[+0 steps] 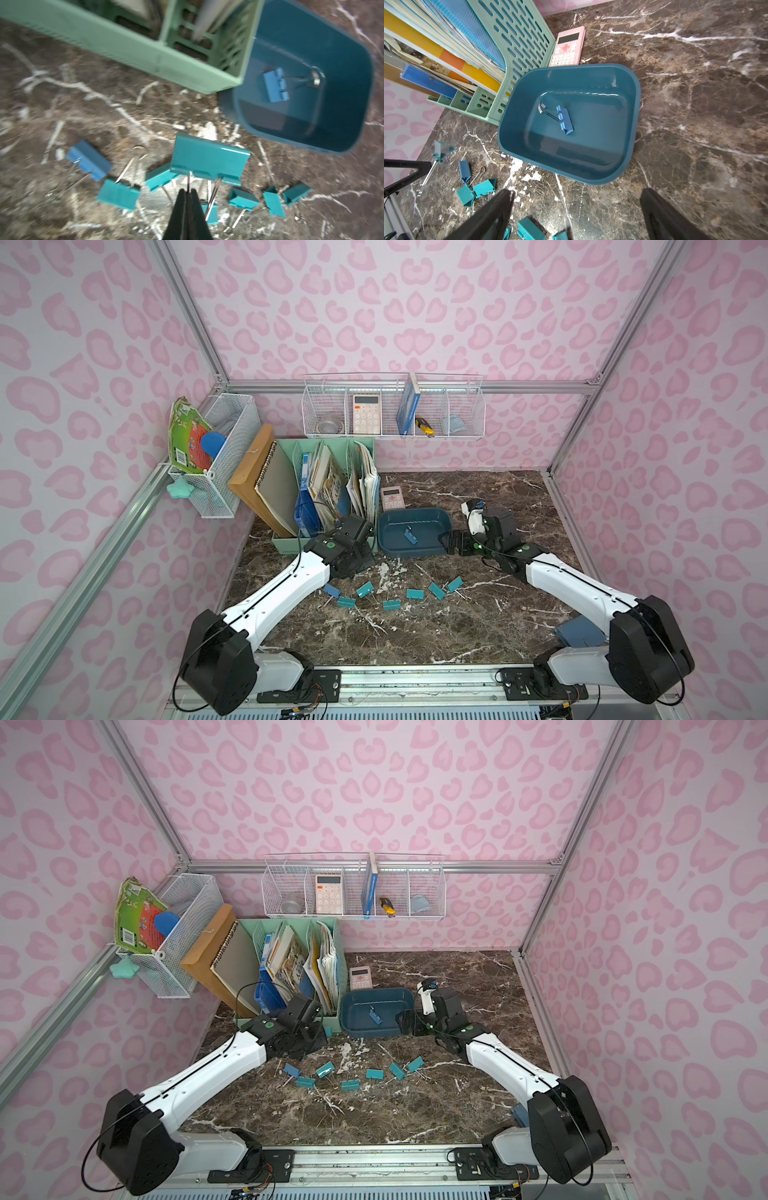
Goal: Take out the binder clips from the storage box
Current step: Place the binder clip at the center of the board, then pick up the binder clip from the storage box.
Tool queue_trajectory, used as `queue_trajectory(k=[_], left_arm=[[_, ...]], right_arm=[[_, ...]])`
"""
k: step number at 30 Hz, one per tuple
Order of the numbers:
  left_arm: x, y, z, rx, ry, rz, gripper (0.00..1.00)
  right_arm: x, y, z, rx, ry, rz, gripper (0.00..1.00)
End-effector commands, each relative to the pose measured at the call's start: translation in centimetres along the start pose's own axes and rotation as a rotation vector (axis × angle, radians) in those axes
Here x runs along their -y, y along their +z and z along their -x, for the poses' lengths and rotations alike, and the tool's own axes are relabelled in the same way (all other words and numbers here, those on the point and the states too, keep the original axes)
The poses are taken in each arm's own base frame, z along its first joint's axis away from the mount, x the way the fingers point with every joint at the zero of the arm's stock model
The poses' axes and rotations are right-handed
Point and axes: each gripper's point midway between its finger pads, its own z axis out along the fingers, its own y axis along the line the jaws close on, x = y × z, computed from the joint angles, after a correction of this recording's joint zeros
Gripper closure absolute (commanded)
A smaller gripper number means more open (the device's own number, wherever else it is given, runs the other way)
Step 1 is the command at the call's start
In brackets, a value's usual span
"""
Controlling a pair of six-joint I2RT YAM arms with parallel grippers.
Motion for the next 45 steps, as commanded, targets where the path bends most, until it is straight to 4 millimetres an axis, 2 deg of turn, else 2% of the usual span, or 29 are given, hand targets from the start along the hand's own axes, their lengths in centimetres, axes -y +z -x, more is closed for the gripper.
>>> queue_trajectory(k=[1, 5, 9, 11, 16, 22, 24, 29, 32, 34, 36, 37, 41, 43, 45], left_arm=[[-5.9, -1.1, -0.7, 0.032, -0.104, 0.175, 1.00], [-11.3, -1.8, -1.2, 0.071, -0.217, 0.294, 1.00], [-14.4, -1.2, -2.3, 0.054, -0.308, 0.363, 1.00], [-15.2, -0.5, -2.6, 0.038, -0.345, 0.379, 1.00], [-16.3, 1.5, -2.7, -0.009, -0.404, 0.384, 1.00], [-16.8, 3.9, -2.5, -0.080, -0.423, 0.394, 1.00], [-16.8, 4.5, -2.7, -0.099, -0.421, 0.398, 1.00], [-17.4, 5.1, -3.1, -0.131, -0.416, 0.423, 1.00], [-17.7, 5.1, -3.2, -0.139, -0.415, 0.439, 0.99], [-17.8, 5.2, -3.2, -0.143, -0.413, 0.445, 0.93], [-17.8, 5.3, -3.3, -0.152, -0.411, 0.449, 0.77], [-17.7, 5.2, -3.3, -0.159, -0.410, 0.449, 0.73], [-17.7, 4.3, -3.2, -0.175, -0.405, 0.471, 0.65], [-17.6, 3.6, -2.7, -0.166, -0.400, 0.474, 0.53], [-17.2, 2.7, -1.9, -0.154, -0.401, 0.464, 0.50]], right_arm=[[-1.2, 0.5, 0.7, 0.006, -0.022, 0.033, 0.01], [-3.0, 1.7, 1.2, -0.004, -0.064, 0.061, 0.01], [-4.4, 3.8, 1.5, -0.044, -0.085, 0.072, 0.01], [-5.0, 5.2, 1.5, -0.072, -0.093, 0.074, 0.09], [-4.6, 8.4, 1.2, -0.137, -0.084, 0.032, 0.23], [-4.9, 11.4, 0.9, -0.188, -0.156, -0.026, 0.29], [-5.3, 12.3, 1.3, -0.188, -0.190, -0.053, 0.32], [-4.8, 14.2, 1.5, -0.213, -0.212, -0.127, 0.49], [-4.4, 15.0, 1.3, -0.230, -0.216, -0.145, 0.55], [-4.3, 15.3, 1.1, -0.238, -0.219, -0.146, 0.59], [-4.3, 15.5, 1.0, -0.243, -0.220, -0.147, 0.65], [-4.2, 15.6, 1.0, -0.246, -0.219, -0.149, 0.69], [-4.3, 15.5, 1.2, -0.238, -0.220, -0.151, 0.89], [-4.3, 15.4, 1.5, -0.233, -0.220, -0.161, 0.98], [-4.3, 15.0, 2.0, -0.225, -0.217, -0.175, 1.00]])
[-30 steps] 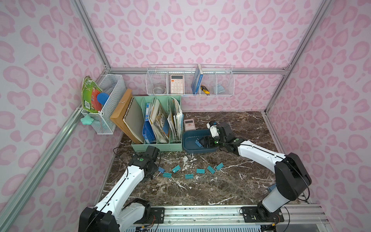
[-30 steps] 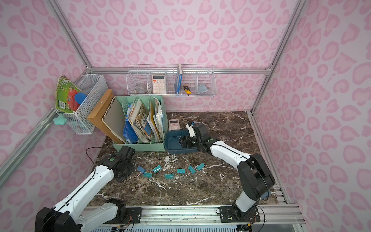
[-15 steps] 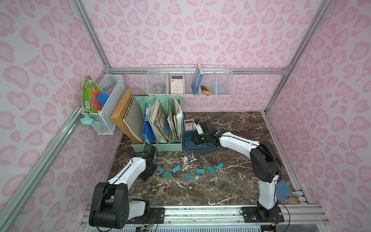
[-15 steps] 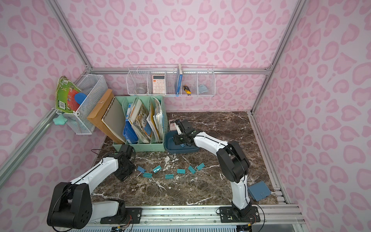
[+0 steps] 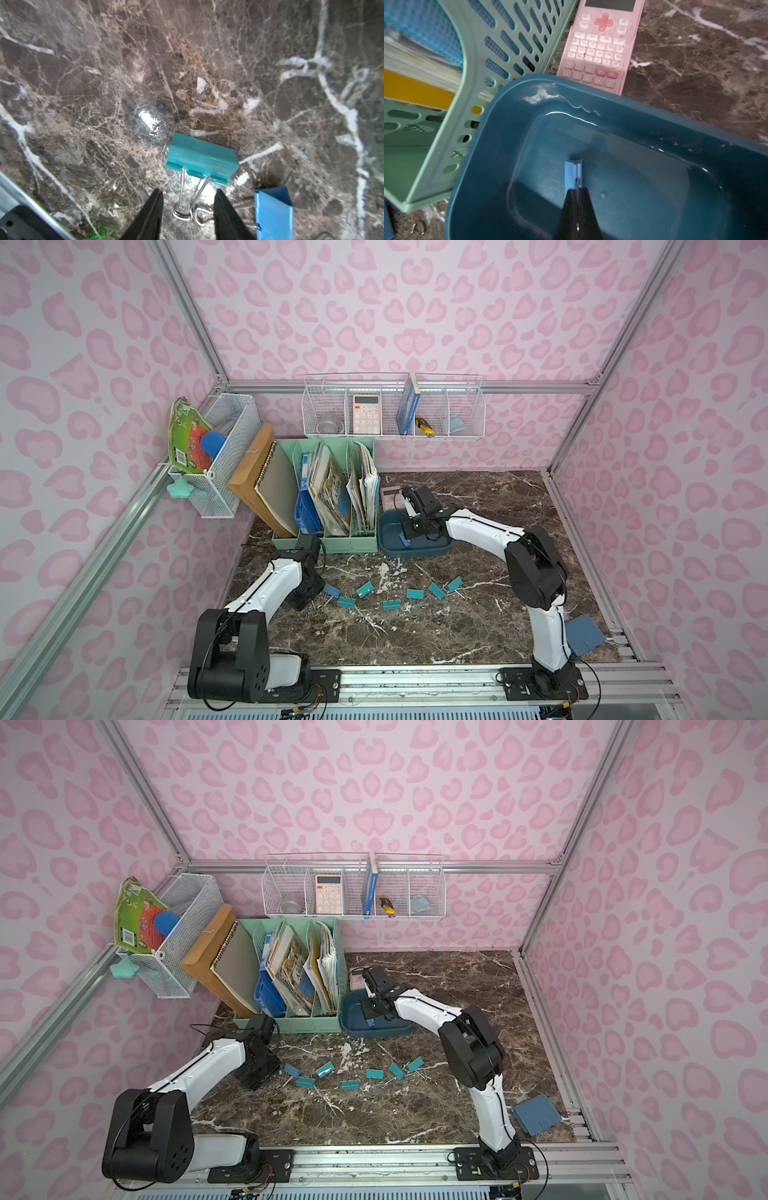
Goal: Take out the binder clips from the storage box
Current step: Pick up the binder clip from the storage box, then place the binder clip at the center of the board.
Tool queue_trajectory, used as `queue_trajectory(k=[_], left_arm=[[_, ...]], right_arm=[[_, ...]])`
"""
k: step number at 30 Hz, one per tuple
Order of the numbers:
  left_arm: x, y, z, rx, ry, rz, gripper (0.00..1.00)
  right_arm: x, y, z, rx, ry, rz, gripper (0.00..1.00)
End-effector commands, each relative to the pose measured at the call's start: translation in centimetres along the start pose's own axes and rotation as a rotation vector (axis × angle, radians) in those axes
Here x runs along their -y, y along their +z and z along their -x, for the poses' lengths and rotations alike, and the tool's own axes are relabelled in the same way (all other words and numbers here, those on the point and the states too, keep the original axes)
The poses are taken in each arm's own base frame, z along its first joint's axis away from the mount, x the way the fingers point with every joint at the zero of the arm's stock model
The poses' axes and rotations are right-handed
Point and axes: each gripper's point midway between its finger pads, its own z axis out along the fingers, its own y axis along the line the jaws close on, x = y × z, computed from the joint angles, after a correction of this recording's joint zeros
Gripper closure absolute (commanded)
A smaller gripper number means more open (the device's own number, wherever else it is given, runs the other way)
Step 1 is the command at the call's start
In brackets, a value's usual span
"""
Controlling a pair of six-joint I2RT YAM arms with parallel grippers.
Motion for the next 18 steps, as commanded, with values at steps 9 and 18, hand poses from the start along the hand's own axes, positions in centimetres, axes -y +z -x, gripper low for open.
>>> queue_trajectory(k=[9, 18], left_arm=[[3.6, -6.8, 2.5, 0.081, 0.058, -0.173, 0.30], [9.5, -10.4, 3.1, 0.139, 0.161, -0.342, 0.17]], right_arm=[[2.9, -8.1, 1.4, 0.093, 0.053, -0.159, 1.00], [10.0, -16.0, -7.6, -0.017, 0.223, -0.484, 1.00]])
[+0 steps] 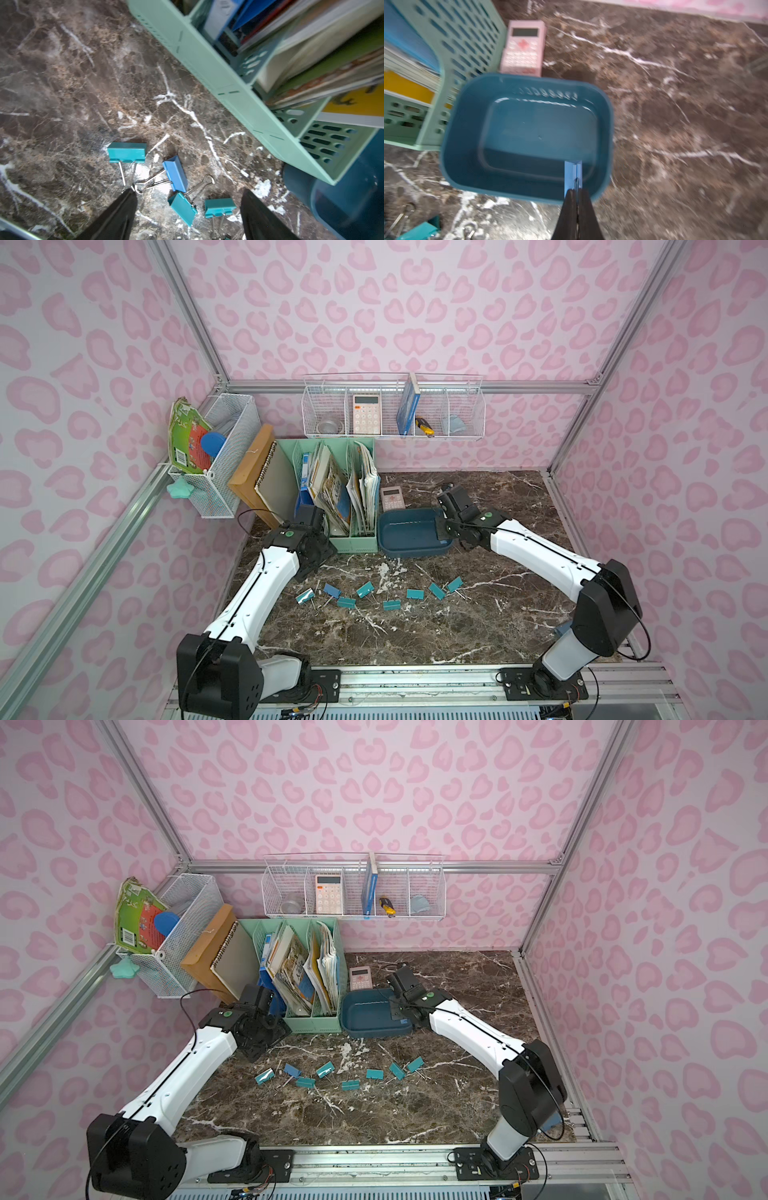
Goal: Take out the binder clips from the storage box
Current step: Place the binder clip at the center of the board, then reset both arms
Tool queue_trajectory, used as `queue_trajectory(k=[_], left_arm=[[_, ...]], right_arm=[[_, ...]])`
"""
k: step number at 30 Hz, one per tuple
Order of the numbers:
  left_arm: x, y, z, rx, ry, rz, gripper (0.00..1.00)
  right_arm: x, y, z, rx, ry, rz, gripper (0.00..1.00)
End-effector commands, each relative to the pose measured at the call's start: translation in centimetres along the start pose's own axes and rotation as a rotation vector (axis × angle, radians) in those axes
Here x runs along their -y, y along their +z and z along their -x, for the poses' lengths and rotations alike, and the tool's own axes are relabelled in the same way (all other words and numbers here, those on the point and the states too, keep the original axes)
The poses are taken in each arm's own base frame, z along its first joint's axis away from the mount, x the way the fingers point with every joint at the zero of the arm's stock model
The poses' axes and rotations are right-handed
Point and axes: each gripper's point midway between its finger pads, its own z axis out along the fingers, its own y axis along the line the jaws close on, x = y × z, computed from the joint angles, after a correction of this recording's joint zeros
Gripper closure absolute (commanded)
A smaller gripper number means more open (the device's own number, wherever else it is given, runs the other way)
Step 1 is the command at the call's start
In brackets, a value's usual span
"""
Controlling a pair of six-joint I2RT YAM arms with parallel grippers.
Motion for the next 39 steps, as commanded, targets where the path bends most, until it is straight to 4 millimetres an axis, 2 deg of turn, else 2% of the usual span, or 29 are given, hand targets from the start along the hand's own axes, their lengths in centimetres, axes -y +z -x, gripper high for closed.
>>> queue_trajectory(k=[1, 6, 9, 12, 16, 18, 19, 21, 24, 26, 28, 30, 33, 36, 38, 39], left_arm=[[2.0, -0.1, 0.4, 0.001, 0.040, -0.051, 0.17], [3.8, 0.2, 0.3, -0.007, 0.075, -0.080, 0.18], [4.0, 0.4, 0.0, -0.015, 0.084, -0.089, 0.18], [3.9, 0.5, -0.1, -0.017, 0.089, -0.089, 0.18], [3.5, 0.1, -0.2, -0.011, 0.094, -0.083, 0.18], [3.2, -0.2, -0.1, -0.004, 0.093, -0.079, 0.18], [3.0, -0.3, -0.2, -0.001, 0.092, -0.077, 0.18], [2.7, -0.5, -0.2, 0.004, 0.090, -0.073, 0.18], [2.3, -0.8, -0.4, 0.005, 0.086, -0.068, 0.18], [2.2, -0.9, -0.4, 0.006, 0.087, -0.064, 0.18], [2.0, -1.1, -0.3, 0.011, 0.088, -0.055, 0.17], [1.8, -1.1, -0.1, 0.023, 0.088, -0.048, 0.15], [1.2, -1.0, 0.5, 0.058, 0.076, -0.004, 0.01], [0.3, -0.3, 1.7, 0.108, 0.078, 0.065, 0.01], [-0.6, 0.4, 2.9, 0.159, 0.084, 0.128, 0.00], [-1.2, 0.7, 3.6, 0.189, 0.079, 0.164, 0.00]], right_arm=[[5.1, -1.4, -4.7, -0.103, 0.074, -0.207, 1.00], [9.4, -2.8, -11.5, -0.241, 0.142, -0.366, 1.00], [10.7, -3.4, -13.9, -0.289, 0.148, -0.448, 1.00], [10.5, -2.6, -15.5, -0.322, 0.152, -0.460, 1.00], [8.6, -0.6, -16.2, -0.344, 0.160, -0.429, 1.00], [7.4, 0.5, -15.8, -0.341, 0.158, -0.402, 1.00], [6.6, 1.1, -15.5, -0.340, 0.157, -0.378, 0.92], [5.0, 2.2, -14.5, -0.327, 0.158, -0.332, 0.66], [2.8, 3.5, -12.3, -0.277, 0.171, -0.245, 0.64], [1.5, 3.9, -11.0, -0.258, 0.181, -0.181, 0.56], [1.1, 3.7, -9.8, -0.231, 0.182, -0.165, 0.46], [1.3, 3.5, -9.2, -0.207, 0.179, -0.161, 0.40], [2.5, 3.0, -8.0, -0.154, 0.187, -0.154, 0.31], [4.7, 2.2, -6.0, -0.071, 0.223, -0.166, 0.14], [7.0, 1.4, -4.4, 0.017, 0.254, -0.197, 0.03], [8.1, 1.0, -3.8, 0.057, 0.268, -0.208, 0.01]])
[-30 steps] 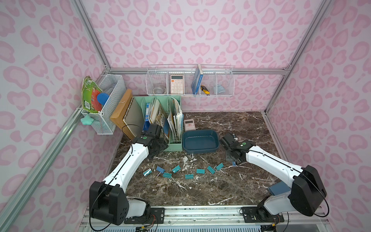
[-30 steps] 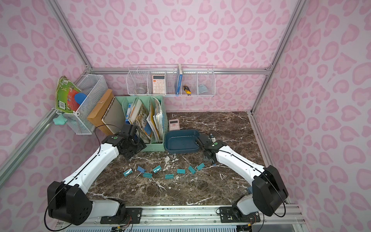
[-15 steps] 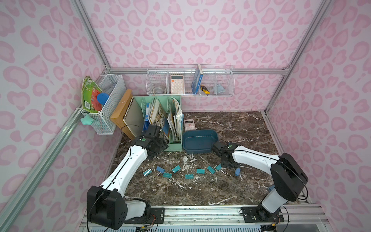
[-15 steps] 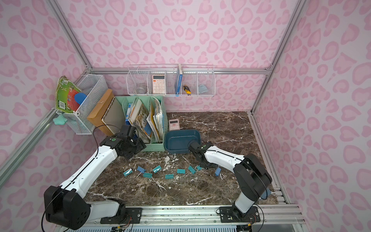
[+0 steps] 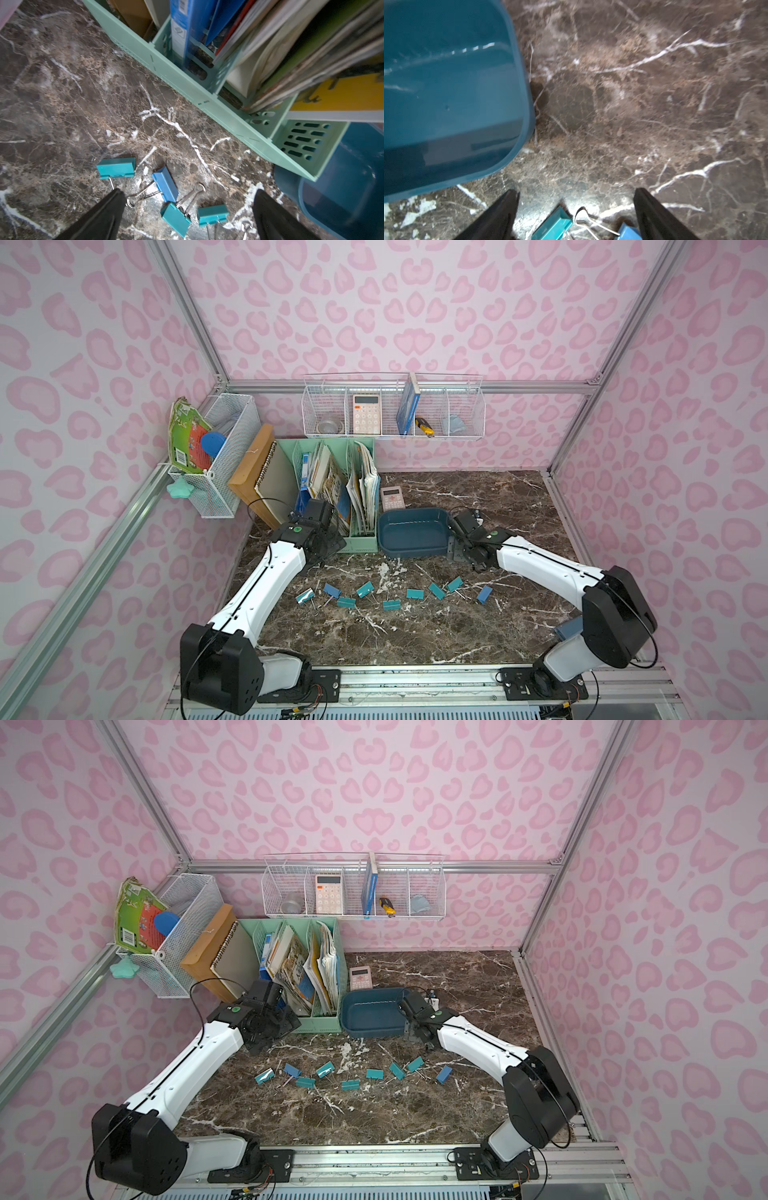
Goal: Take out the binder clips from the storage box
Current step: Reset both arms
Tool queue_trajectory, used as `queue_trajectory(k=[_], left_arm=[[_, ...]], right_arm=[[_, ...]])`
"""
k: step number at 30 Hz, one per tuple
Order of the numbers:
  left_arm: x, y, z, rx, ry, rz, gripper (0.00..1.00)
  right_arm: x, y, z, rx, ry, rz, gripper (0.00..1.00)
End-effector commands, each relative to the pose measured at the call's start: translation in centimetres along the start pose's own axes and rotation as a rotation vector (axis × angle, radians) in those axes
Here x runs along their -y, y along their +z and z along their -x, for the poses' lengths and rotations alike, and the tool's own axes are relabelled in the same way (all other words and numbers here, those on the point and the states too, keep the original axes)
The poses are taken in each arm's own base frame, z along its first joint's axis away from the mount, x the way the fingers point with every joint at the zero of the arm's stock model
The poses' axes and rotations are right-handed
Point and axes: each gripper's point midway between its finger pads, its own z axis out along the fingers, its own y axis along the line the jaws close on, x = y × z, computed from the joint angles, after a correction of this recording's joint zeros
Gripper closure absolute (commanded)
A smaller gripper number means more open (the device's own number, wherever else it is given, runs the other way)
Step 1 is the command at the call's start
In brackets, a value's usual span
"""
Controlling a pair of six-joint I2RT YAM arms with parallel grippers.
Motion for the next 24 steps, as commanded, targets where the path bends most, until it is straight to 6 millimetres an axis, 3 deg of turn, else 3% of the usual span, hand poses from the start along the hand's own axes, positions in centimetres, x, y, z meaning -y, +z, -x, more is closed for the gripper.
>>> queue_trajectory(k=[1, 5, 8, 14, 16, 19, 24], left_arm=[[-2.8, 1.2, 2.5, 0.130, -0.001, 0.155, 0.00], [-5.9, 4.0, 5.0, 0.222, -0.042, 0.269, 0.00], [-7.7, 5.0, 7.1, 0.353, -0.035, 0.348, 0.00], [-6.3, 7.2, 10.8, 0.478, 0.044, 0.287, 0.01], [-5.2, 8.5, 11.4, 0.480, 0.137, 0.263, 0.01], [-5.6, 10.0, 11.9, 0.539, 0.183, 0.310, 0.01], [-4.5, 11.3, 10.9, 0.560, 0.217, 0.121, 0.01]], right_arm=[[2.5, -0.6, 3.7, 0.164, 0.035, -0.016, 0.01], [7.8, -1.0, 6.9, 0.393, 0.124, -0.030, 0.01], [11.6, -1.9, 8.4, 0.603, 0.162, -0.068, 0.01], [18.8, -1.8, 7.4, 0.819, 0.227, -0.217, 0.01], [20.2, -1.1, 6.9, 0.812, 0.204, -0.277, 0.01], [21.7, 0.7, 6.4, 0.761, 0.179, -0.363, 0.01], [21.7, 1.9, 7.3, 0.767, 0.161, -0.345, 0.00]])
